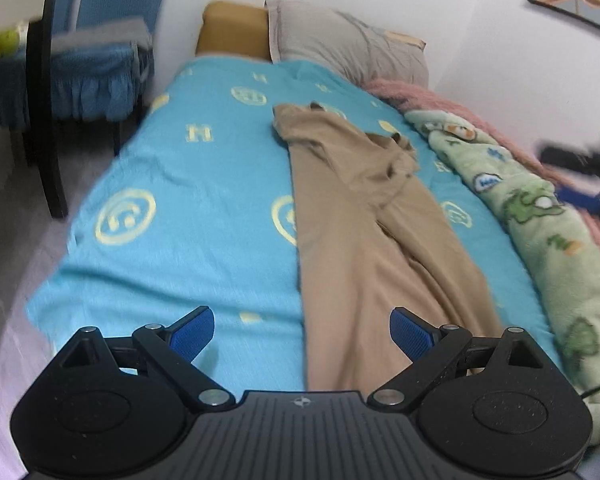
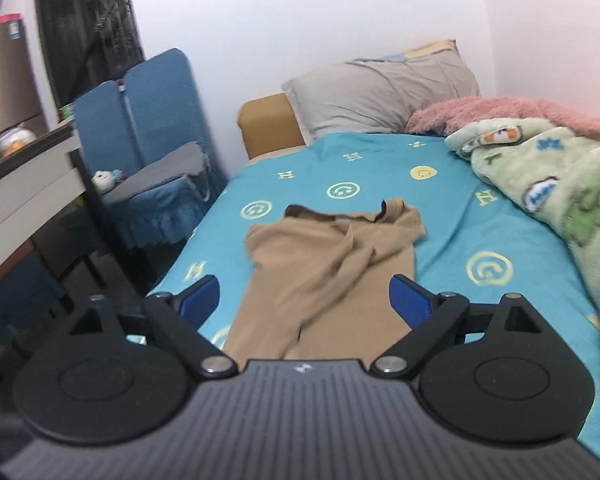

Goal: Fold clothes
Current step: 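Grasp the hem of the folded shirt with the left gripper, then pull the hem straight with the left gripper and open it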

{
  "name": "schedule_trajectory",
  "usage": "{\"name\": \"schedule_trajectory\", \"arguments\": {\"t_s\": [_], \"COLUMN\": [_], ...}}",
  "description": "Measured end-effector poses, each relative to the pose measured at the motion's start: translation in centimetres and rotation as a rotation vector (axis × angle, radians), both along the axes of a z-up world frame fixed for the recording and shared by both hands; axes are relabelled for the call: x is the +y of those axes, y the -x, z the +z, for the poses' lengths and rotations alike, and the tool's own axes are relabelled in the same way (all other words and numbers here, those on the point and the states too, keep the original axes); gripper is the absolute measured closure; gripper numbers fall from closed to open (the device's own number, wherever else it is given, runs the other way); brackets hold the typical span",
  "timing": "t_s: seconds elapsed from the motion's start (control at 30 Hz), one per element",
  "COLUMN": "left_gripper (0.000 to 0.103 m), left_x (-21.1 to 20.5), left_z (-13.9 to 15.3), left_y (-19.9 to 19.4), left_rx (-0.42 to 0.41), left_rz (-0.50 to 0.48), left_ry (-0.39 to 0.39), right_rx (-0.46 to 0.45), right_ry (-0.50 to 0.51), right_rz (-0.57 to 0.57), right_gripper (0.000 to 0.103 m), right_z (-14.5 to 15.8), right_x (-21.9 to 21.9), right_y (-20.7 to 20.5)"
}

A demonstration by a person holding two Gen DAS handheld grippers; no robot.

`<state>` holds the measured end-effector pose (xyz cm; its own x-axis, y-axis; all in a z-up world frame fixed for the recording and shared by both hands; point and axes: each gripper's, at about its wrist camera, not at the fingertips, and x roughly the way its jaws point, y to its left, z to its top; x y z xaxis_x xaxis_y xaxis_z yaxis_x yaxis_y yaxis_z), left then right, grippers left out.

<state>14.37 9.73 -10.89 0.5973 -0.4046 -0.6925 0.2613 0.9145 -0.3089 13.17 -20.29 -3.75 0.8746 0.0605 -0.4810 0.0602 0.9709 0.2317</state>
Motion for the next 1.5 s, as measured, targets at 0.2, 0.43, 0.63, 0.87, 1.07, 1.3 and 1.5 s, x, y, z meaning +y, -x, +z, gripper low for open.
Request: {"name": "schedule_trajectory", "arguments": {"t_s": [0.2, 0.43, 0.63, 0.87, 1.07, 1.3, 1.5], "left_gripper": [0.015, 0.023, 0.038, 0.054, 0.099, 0.100, 0.102], "left_x": [0.3, 1.2, 1.7, -1.1, -3.3, -7.1, -12.9], "left_z": [-2.1, -4.4, -4.3, -4.0, -2.6, 1.3, 3.6], "left_y": [1.0, 1.6, 2.8, 4.3, 5.9, 9.6, 12.0], "left_rx": [0.203, 0.354, 0.381, 0.366, 0.287, 0.118, 0.017], "left_rz": [-0.020, 0.034, 0.069, -0.012, -0.028, -0.043, -0.167], "left_ry": [0.064, 0.091, 0.083, -0.108, -0.247, -0.405, -0.583], "right_rx": [0.088, 0.171, 0.184, 0.206, 0.207, 0.239, 0.275], "right_ry": [-0.106, -0.343, -0.454, -0.530, -0.561, -0.557, -0.529], "right_rz": [-0.073, -0.158, -0.219, -0.245, -0.243, -0.230, -0.208], "right_gripper": [0.010, 0.010, 0.010, 0.010, 0.010, 0.010, 0.010], "right_z": [-1.1, -3.7, -5.5, -6.9, -7.5, -8.0, -8.3], "right_x": [-1.0, -4.9, -6.5, -7.6, -8.1, -8.0, -7.6], "right_y": [7.9, 11.8, 13.2, 13.5, 13.7, 13.0, 12.4]}}
